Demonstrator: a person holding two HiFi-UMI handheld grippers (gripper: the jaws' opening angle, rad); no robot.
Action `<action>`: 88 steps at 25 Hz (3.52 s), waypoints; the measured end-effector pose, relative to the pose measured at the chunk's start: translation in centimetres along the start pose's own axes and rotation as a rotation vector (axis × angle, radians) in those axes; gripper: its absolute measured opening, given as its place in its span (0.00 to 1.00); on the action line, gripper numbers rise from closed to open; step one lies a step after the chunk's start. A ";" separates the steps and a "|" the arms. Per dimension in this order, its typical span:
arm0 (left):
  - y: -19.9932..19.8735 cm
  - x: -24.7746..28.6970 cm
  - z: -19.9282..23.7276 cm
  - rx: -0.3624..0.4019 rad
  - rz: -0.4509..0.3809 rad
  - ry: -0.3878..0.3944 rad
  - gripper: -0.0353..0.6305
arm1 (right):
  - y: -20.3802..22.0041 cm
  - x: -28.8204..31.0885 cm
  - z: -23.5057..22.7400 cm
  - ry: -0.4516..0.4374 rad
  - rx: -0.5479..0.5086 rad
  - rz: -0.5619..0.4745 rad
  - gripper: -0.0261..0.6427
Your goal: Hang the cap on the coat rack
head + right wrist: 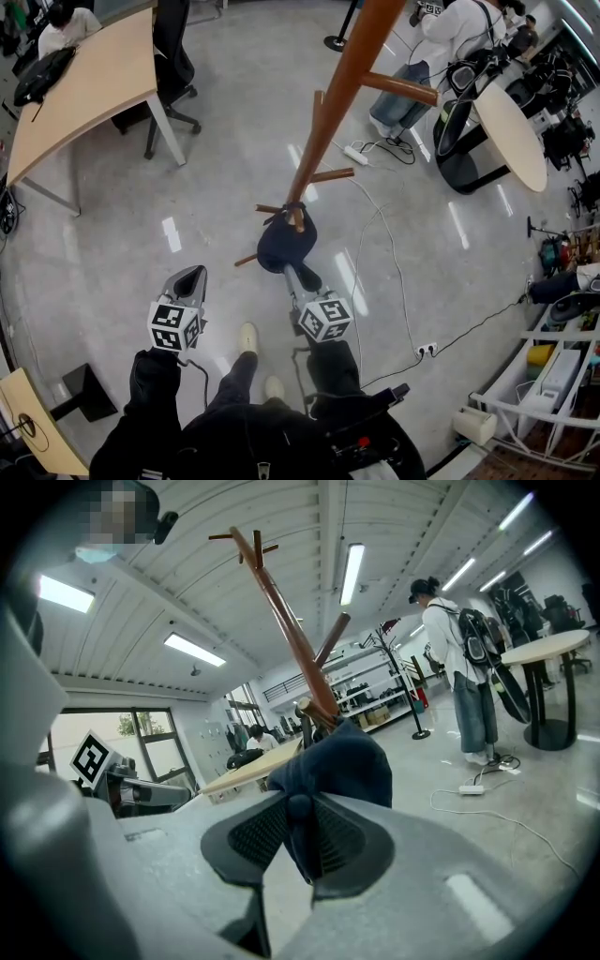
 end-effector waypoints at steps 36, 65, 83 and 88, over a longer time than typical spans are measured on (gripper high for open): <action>0.4 -1.7 -2.7 0.009 -0.026 0.033 0.05 | 0.0 -4.1 0.2 0.098 0.032 0.012 0.49; 0.8 -7.1 -10.4 0.050 -0.111 0.097 0.05 | -1.8 -13.3 4.2 0.092 -0.090 -0.033 0.10; 1.4 -13.3 -13.9 0.078 -0.200 0.108 0.05 | -2.7 -19.3 8.7 0.029 -0.162 -0.073 0.04; 1.1 -14.9 -15.1 0.093 -0.224 0.117 0.05 | -3.2 -21.0 10.0 0.013 -0.188 -0.074 0.04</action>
Point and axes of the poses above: the fingertips, and each gripper's own axes: x forward along the fingers, z to its left, y out of its underside, the point moved 9 cm from there along -x, backward along the fingers, and after that the axes turned 8 degrees about -y, right-handed, at the moved point
